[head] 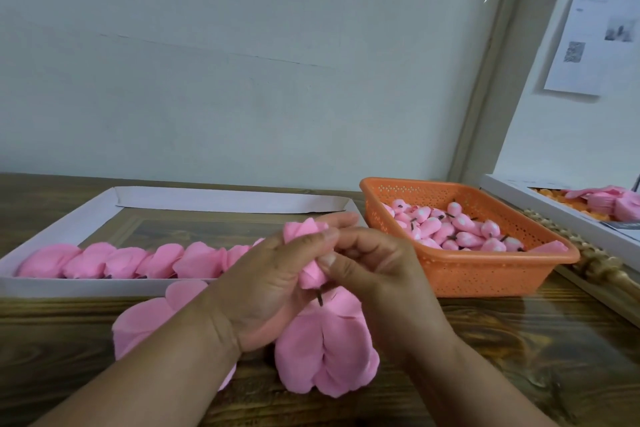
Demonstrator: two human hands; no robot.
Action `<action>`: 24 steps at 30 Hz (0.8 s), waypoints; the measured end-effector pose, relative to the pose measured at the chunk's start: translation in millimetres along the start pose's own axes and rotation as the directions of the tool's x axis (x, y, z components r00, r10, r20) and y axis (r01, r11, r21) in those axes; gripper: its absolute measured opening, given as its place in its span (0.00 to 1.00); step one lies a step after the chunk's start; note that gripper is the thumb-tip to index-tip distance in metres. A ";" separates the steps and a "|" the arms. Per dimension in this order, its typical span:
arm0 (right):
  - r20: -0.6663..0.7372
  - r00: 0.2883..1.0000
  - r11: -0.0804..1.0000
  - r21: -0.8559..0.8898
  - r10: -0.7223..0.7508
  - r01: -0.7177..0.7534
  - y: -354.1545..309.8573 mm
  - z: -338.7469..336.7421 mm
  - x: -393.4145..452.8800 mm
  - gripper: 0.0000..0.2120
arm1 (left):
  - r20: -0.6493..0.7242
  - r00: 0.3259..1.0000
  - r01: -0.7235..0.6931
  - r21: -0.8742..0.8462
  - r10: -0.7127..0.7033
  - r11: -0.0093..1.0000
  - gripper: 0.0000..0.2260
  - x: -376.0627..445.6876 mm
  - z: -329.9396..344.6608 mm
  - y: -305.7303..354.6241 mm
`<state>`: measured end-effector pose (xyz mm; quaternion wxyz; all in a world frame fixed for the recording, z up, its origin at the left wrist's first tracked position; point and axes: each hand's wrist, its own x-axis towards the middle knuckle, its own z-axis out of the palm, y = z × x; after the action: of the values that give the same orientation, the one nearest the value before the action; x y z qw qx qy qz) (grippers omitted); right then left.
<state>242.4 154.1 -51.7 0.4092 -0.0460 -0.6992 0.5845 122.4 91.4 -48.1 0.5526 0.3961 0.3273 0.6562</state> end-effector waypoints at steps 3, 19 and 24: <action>-0.141 0.975 0.941 -0.317 -0.174 0.122 3.4 8.4 -2.5 0.08 | -0.109 0.991 -0.074 0.053 0.079 0.996 0.13 1.6 7.3 -2.0; -0.132 0.989 0.950 -0.312 -0.069 0.025 -11.2 37.9 -15.5 0.03 | -0.368 0.916 -0.180 -0.023 0.159 0.983 0.11 -24.3 25.8 -3.5; -0.065 0.982 0.977 -0.106 0.179 -0.185 -12.1 32.6 -12.1 0.07 | -0.396 0.905 -0.176 -0.013 0.157 0.984 0.18 -16.3 18.1 -5.0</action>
<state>235.0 118.3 -47.1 0.3700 -0.1485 -0.7121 0.5779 141.8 76.0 -46.4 0.4271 0.2693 0.3805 0.7748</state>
